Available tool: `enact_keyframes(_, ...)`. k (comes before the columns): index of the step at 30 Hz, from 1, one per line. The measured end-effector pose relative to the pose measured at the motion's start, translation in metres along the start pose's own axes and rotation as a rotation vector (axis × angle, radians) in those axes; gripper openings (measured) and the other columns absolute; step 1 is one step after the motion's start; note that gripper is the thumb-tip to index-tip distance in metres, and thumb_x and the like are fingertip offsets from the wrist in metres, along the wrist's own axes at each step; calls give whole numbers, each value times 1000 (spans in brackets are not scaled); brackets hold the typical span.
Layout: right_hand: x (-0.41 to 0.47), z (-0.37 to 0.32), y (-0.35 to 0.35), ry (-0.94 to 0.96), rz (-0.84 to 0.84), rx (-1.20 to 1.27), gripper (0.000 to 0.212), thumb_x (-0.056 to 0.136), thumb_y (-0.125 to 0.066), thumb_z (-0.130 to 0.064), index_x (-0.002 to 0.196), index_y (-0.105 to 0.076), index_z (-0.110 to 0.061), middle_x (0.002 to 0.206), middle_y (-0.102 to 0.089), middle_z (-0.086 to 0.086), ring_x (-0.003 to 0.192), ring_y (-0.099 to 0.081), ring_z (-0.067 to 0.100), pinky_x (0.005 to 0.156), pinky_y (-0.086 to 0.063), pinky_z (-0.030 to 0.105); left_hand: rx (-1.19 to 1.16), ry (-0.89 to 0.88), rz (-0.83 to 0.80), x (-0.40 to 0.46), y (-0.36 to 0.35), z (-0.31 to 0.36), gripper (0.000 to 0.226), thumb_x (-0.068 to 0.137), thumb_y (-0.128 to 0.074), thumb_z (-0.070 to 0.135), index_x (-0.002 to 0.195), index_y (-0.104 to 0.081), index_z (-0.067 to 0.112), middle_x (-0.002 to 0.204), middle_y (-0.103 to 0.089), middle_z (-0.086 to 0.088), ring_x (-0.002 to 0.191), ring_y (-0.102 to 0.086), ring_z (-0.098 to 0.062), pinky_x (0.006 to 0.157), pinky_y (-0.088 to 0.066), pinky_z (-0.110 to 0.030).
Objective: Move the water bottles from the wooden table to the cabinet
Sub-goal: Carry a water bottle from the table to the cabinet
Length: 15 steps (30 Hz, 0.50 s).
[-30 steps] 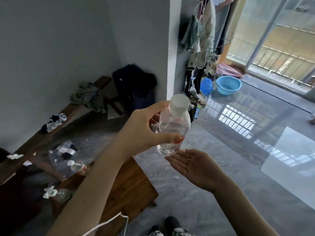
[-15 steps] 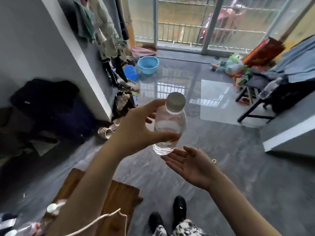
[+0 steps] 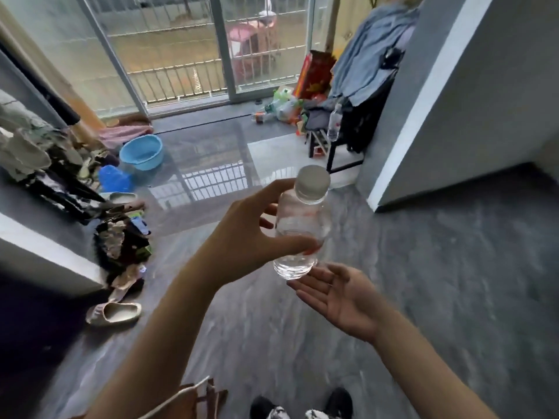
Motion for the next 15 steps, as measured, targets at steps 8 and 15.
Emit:
enact_keyframes(8, -57, -60, 112, 109, 50, 155, 45, 100, -37, -23, 118, -61, 10, 119, -67, 31, 111, -65, 41, 88, -55, 47, 36, -123, -190, 51, -119, 72, 66, 59, -76, 68, 118, -44, 65, 109, -66, 31, 104, -61, 8, 81, -50, -11)
enact_keyframes(15, -117, -87, 194, 229, 45, 351, 50, 101, -35, -25, 121, -61, 13, 123, -65, 32, 110, -66, 40, 83, -58, 45, -25, -227, -324, 86, -212, 146, 64, 61, -77, 65, 116, -43, 70, 109, -68, 26, 99, -65, 6, 77, -51, -9)
Point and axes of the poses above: each hand's wrist, its own x-axis towards the middle knuckle, its own y-axis out of the back of the hand, z = x × y, the point moved 6 cm from there along x, towards the middle knuckle
